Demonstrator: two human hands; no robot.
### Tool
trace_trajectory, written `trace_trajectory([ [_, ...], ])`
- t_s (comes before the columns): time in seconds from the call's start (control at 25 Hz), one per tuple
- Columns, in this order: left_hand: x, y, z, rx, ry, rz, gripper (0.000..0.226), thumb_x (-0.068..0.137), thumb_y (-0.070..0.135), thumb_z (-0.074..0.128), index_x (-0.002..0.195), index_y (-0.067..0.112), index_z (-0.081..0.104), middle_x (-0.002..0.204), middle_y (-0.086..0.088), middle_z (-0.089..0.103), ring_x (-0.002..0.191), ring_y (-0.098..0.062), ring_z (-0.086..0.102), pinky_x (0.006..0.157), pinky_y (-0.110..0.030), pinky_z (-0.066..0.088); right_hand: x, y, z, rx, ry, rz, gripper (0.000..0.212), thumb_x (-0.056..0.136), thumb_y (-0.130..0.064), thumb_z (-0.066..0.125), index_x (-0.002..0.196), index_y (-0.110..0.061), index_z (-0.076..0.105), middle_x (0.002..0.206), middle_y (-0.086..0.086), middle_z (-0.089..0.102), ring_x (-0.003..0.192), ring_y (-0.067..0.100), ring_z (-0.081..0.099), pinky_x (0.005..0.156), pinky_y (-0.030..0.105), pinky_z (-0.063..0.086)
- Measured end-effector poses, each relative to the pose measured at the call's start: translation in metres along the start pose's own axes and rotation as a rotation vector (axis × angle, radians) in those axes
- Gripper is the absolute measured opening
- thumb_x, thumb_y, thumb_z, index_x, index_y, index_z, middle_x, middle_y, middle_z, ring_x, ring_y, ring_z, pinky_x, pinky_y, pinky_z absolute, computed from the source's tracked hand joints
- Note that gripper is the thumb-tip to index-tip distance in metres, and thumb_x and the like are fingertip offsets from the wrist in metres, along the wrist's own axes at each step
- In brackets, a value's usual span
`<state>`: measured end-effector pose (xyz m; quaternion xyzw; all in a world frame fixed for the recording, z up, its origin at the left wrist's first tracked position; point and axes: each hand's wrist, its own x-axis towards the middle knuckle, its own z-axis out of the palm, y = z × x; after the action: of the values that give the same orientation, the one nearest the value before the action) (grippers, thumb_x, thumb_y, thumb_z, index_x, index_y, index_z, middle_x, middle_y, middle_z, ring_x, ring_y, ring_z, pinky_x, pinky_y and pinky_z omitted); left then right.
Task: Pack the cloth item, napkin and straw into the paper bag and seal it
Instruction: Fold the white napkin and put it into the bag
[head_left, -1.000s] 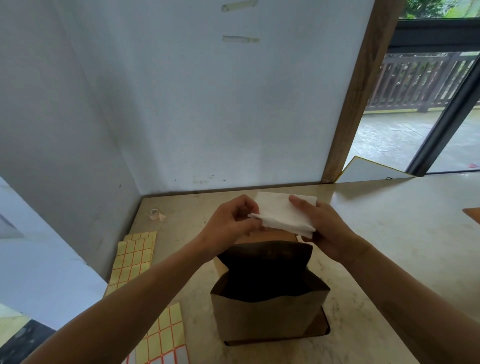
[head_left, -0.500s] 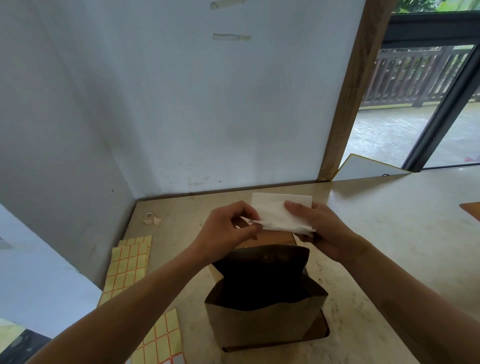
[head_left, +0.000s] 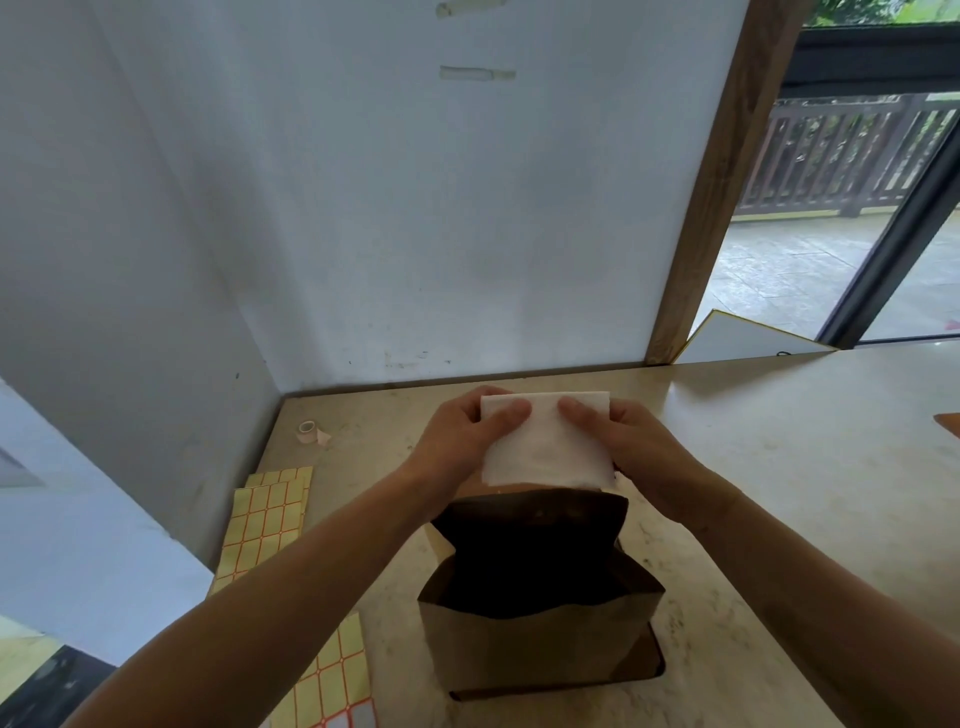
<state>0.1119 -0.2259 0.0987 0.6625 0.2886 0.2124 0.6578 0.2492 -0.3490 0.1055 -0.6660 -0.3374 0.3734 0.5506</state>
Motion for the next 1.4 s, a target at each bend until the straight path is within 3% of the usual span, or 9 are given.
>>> trace_trajectory([
  [0.08, -0.004, 0.002, 0.004, 0.049, 0.062, 0.089, 0.009, 0.090, 0.033, 0.063, 0.091, 0.026, 0.068, 0.092, -0.001, 0.069, 0.086, -0.017, 0.066, 0.069, -0.025, 0.052, -0.001, -0.001, 0.003, -0.015, 0.065, -0.039, 0.031, 0.090, -0.045, 0.054, 0.098, -0.019, 0.068, 0.090, 0.002, 0.070, 0.079, 0.014, 0.069, 0.060, 0.019, 0.052],
  [0.36, -0.012, 0.004, 0.012, 0.175, 0.138, 0.270, 0.016, 0.095, 0.033, 0.056, 0.092, 0.022, 0.068, 0.083, 0.005, 0.067, 0.076, -0.008, 0.063, 0.063, -0.020, 0.048, -0.010, -0.003, 0.013, 0.040, 0.191, -0.231, 0.015, 0.090, -0.033, 0.060, 0.085, -0.028, 0.073, 0.079, -0.007, 0.072, 0.071, 0.005, 0.068, 0.058, 0.018, 0.053],
  [0.48, -0.013, 0.005, 0.013, 0.168, 0.196, 0.304, 0.020, 0.097, 0.031, 0.053, 0.098, 0.018, 0.069, 0.083, 0.005, 0.066, 0.075, -0.007, 0.061, 0.062, -0.016, 0.046, -0.011, -0.005, 0.017, 0.072, 0.286, -0.231, 0.020, 0.090, -0.034, 0.060, 0.082, -0.020, 0.072, 0.078, -0.001, 0.070, 0.068, 0.007, 0.065, 0.061, 0.025, 0.053],
  [0.68, -0.017, 0.003, 0.019, 0.254, 0.294, 0.321, 0.026, 0.100, 0.035, 0.045, 0.101, 0.018, 0.065, 0.084, 0.008, 0.064, 0.072, 0.001, 0.059, 0.060, -0.010, 0.044, -0.011, 0.001, 0.025, -0.144, 0.417, -0.296, 0.034, 0.092, -0.042, 0.054, 0.079, -0.016, 0.069, 0.080, 0.013, 0.067, 0.072, 0.023, 0.062, 0.064, 0.044, 0.054],
  [0.96, -0.022, -0.002, 0.014, 0.429, 0.383, 0.462, 0.030, 0.093, 0.043, 0.045, 0.100, 0.020, 0.062, 0.078, 0.016, 0.057, 0.069, -0.003, 0.058, 0.057, -0.006, 0.043, -0.012, 0.008, 0.027, -0.293, 0.481, -0.401, 0.041, 0.091, -0.046, 0.051, 0.080, -0.010, 0.068, 0.073, 0.003, 0.067, 0.072, 0.015, 0.061, 0.064, 0.045, 0.055],
  [1.2, -0.022, -0.006, 0.011, 0.409, 0.371, 0.459, 0.030, 0.091, 0.045, 0.047, 0.095, 0.019, 0.062, 0.078, 0.017, 0.058, 0.070, 0.003, 0.059, 0.058, -0.008, 0.045, -0.012, 0.013, 0.026, -0.282, 0.391, -0.358, 0.033, 0.090, -0.049, 0.047, 0.084, -0.023, 0.067, 0.077, -0.003, 0.067, 0.071, 0.013, 0.064, 0.061, 0.036, 0.057],
  [1.32, -0.016, -0.010, 0.002, 0.526, 0.332, 0.517, 0.023, 0.096, 0.035, 0.051, 0.097, 0.016, 0.065, 0.075, 0.012, 0.061, 0.066, -0.001, 0.059, 0.057, -0.011, 0.046, -0.014, 0.001, 0.007, -0.258, 0.134, -0.230, 0.023, 0.093, -0.042, 0.050, 0.103, -0.028, 0.066, 0.086, -0.010, 0.065, 0.072, 0.008, 0.063, 0.052, 0.016, 0.051],
  [1.4, -0.013, -0.009, -0.005, 0.635, 0.263, 0.580, 0.025, 0.096, 0.036, 0.050, 0.099, 0.017, 0.066, 0.072, 0.013, 0.061, 0.063, -0.002, 0.060, 0.054, -0.013, 0.045, -0.008, -0.007, -0.008, -0.384, -0.073, -0.189, 0.030, 0.087, -0.043, 0.060, 0.116, -0.035, 0.060, 0.098, -0.011, 0.067, 0.085, 0.006, 0.065, 0.061, 0.015, 0.052],
])
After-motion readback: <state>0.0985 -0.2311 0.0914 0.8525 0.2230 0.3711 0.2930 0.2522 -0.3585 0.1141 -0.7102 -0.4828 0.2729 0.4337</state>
